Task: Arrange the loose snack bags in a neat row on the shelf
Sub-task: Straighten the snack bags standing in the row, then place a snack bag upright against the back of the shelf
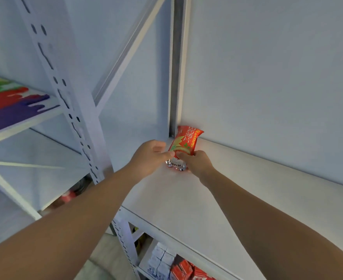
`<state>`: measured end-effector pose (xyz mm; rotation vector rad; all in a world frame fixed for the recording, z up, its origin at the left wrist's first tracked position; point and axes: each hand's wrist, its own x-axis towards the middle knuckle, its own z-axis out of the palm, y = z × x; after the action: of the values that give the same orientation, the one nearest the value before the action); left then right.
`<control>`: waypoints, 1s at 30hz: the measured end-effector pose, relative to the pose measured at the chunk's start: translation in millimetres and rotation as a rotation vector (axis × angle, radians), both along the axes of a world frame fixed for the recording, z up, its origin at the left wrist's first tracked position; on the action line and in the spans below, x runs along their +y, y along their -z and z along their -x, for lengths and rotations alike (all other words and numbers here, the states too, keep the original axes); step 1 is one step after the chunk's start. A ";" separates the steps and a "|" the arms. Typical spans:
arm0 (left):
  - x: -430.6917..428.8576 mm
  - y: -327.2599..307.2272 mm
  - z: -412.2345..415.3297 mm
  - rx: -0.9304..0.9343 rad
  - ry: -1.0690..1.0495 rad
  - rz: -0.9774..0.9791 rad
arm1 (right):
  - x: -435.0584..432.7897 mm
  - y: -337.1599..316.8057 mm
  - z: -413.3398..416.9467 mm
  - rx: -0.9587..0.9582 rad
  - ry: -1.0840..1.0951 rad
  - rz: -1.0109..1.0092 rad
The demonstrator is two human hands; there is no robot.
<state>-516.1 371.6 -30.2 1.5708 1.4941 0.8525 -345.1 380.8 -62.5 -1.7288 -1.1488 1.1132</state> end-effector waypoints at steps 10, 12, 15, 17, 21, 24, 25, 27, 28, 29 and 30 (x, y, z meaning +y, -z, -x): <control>9.9 -8.2 -13.6 0.061 0.110 -0.071 | 14.7 2.0 -8.4 -0.158 0.012 0.008; 9.8 -12.2 -21.1 0.109 0.176 -0.101 | 7.2 4.1 -21.4 -0.182 0.010 -0.008; 7.6 -17.0 -38.1 0.212 0.270 -0.151 | -12.4 3.1 -48.9 -0.250 0.037 -0.034; 5.0 -19.1 -53.2 0.288 0.326 -0.195 | -28.9 1.0 -70.9 -0.325 0.064 -0.038; -3.8 -17.7 -92.2 0.334 0.455 -0.286 | -67.2 -2.6 -117.2 -0.453 0.108 -0.033; -12.6 -13.4 -128.0 0.328 0.539 -0.311 | -104.2 -7.4 -150.5 -0.541 0.159 -0.028; -17.0 -11.7 -141.2 0.334 0.566 -0.315 | -118.0 -9.4 -161.8 -0.562 0.179 -0.019; -27.6 -8.4 -167.3 0.347 0.629 -0.318 | -145.9 -12.8 -184.2 -0.606 0.222 0.002; -35.5 -7.3 -184.4 0.355 0.671 -0.320 | -162.8 -14.4 -198.8 -0.623 0.249 0.018; -40.8 -6.1 -196.3 0.363 0.698 -0.314 | -175.4 -15.7 -209.4 -0.641 0.261 0.036; -45.4 -5.7 -206.6 0.371 0.721 -0.310 | -186.6 -16.6 -218.9 -0.661 0.269 0.053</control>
<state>-309.5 326.2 -24.5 2.3841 0.9096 0.3867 -126.2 194.2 -45.9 -2.2982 -1.2105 0.4104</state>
